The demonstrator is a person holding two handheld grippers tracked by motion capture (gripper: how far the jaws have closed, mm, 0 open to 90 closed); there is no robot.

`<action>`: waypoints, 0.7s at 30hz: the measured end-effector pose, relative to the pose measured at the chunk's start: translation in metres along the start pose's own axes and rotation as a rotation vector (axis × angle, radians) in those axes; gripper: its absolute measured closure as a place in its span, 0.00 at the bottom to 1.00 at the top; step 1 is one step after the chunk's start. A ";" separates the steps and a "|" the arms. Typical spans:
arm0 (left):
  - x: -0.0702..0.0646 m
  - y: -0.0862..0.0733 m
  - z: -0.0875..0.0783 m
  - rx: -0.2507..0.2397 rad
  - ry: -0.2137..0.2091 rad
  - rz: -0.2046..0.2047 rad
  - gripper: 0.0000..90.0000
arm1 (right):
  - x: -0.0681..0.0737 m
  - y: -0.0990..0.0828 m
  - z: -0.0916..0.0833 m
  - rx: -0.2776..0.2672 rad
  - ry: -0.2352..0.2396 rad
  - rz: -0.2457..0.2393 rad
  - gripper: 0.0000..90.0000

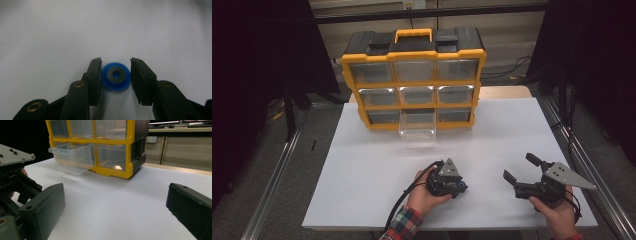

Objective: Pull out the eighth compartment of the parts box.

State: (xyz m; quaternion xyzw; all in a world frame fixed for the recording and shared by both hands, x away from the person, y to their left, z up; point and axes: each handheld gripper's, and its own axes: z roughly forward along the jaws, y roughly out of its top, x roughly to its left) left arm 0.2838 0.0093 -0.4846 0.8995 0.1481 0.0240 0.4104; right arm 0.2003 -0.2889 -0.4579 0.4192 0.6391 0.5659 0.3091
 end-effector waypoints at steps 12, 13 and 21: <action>0.004 0.000 -0.006 0.015 0.023 -0.061 0.70 | 0.000 0.000 0.000 0.001 0.002 -0.001 0.02; 0.005 0.001 -0.006 0.004 0.026 -0.067 0.70 | -0.001 0.000 0.000 -0.001 0.003 -0.001 0.02; 0.010 0.001 -0.011 -0.016 0.042 -0.114 0.70 | 0.000 0.000 0.000 0.000 0.002 0.001 0.02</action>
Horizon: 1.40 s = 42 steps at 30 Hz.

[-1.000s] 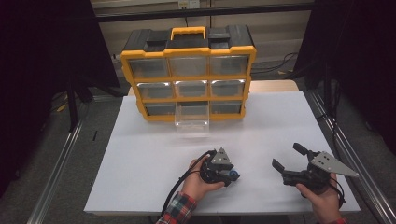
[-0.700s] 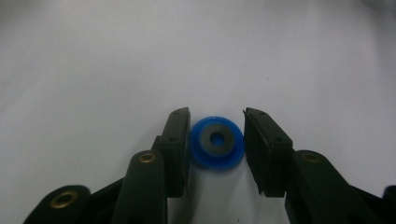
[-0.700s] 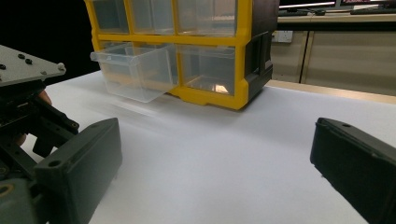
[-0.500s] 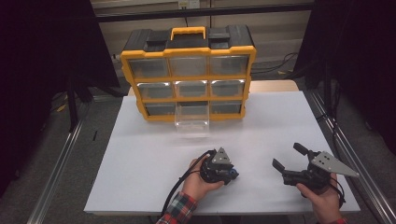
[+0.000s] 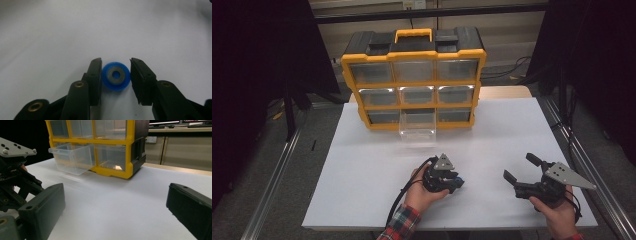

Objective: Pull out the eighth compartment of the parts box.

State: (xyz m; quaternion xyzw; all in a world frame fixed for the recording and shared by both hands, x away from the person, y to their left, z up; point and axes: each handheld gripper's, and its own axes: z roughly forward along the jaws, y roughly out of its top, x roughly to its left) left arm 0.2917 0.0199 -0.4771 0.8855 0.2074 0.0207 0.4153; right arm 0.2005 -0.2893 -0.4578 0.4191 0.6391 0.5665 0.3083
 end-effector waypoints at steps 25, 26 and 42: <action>0.013 0.005 -0.016 -0.023 0.043 -0.076 0.70 | -0.002 0.000 0.001 0.001 -0.010 0.015 0.00; 0.014 0.005 -0.017 -0.016 0.049 -0.078 0.70 | -0.002 0.000 0.001 0.001 -0.012 0.017 0.00; 0.019 0.006 -0.024 -0.025 0.066 -0.111 0.70 | -0.002 0.000 -0.001 -0.004 -0.017 0.022 0.00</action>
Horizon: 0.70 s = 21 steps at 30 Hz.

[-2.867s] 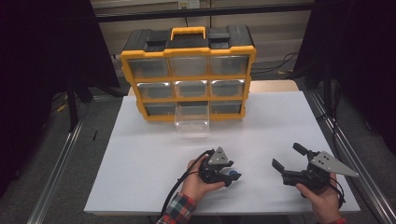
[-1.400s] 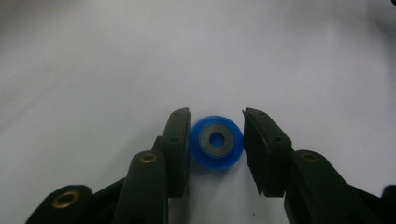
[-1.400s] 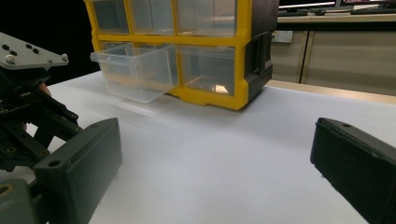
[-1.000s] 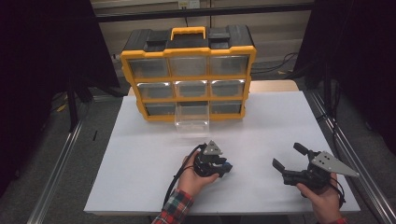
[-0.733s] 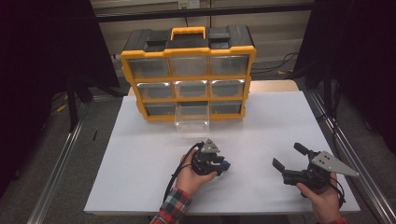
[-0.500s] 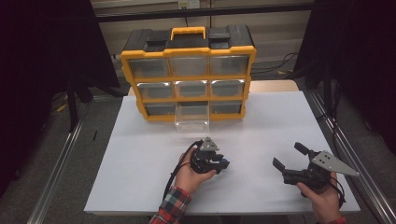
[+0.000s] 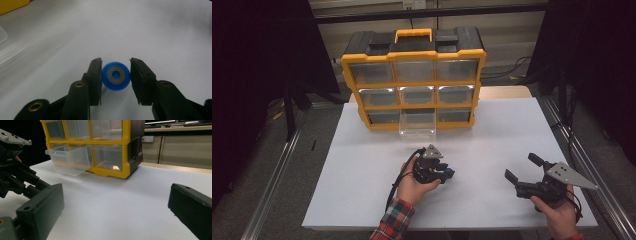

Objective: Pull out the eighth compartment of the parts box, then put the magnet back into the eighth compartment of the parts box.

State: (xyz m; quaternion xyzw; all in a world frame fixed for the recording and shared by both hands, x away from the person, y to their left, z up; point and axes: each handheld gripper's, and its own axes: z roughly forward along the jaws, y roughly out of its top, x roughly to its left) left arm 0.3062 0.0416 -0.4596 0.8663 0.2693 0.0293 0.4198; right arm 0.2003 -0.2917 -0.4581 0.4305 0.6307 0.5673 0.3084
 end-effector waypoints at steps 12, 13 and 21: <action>0.002 0.001 -0.003 -0.009 -0.010 -0.018 0.70 | 0.000 0.000 0.000 0.000 -0.003 0.000 0.00; 0.002 0.001 -0.003 -0.015 -0.009 -0.022 0.70 | 0.000 0.000 0.000 -0.001 0.003 0.004 0.00; 0.004 0.005 -0.011 -0.008 0.010 -0.026 0.70 | 0.001 0.001 0.002 -0.004 0.001 0.018 0.00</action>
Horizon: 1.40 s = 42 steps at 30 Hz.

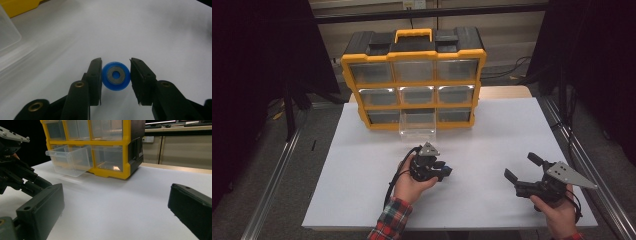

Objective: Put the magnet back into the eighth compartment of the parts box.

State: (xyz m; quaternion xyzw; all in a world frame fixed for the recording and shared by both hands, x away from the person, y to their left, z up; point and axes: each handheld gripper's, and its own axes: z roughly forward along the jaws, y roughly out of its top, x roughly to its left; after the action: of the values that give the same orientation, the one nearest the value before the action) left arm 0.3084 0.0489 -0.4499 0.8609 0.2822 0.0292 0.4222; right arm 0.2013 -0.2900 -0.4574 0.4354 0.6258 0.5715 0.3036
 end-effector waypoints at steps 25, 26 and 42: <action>0.013 0.014 -0.012 -0.010 -0.003 -0.027 0.70 | -0.002 0.000 -0.001 0.006 -0.001 -0.011 0.00; 0.013 0.015 -0.013 0.003 -0.004 -0.022 0.70 | -0.002 0.000 -0.001 0.006 0.000 -0.011 0.00; 0.019 0.028 -0.024 -0.001 0.025 -0.044 0.70 | -0.001 0.000 0.000 0.006 0.003 -0.014 0.00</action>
State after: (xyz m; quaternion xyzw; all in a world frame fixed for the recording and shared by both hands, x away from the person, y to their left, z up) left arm 0.3303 0.0623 -0.4169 0.8539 0.3064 0.0310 0.4195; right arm 0.2015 -0.2914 -0.4578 0.4312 0.6308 0.5683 0.3053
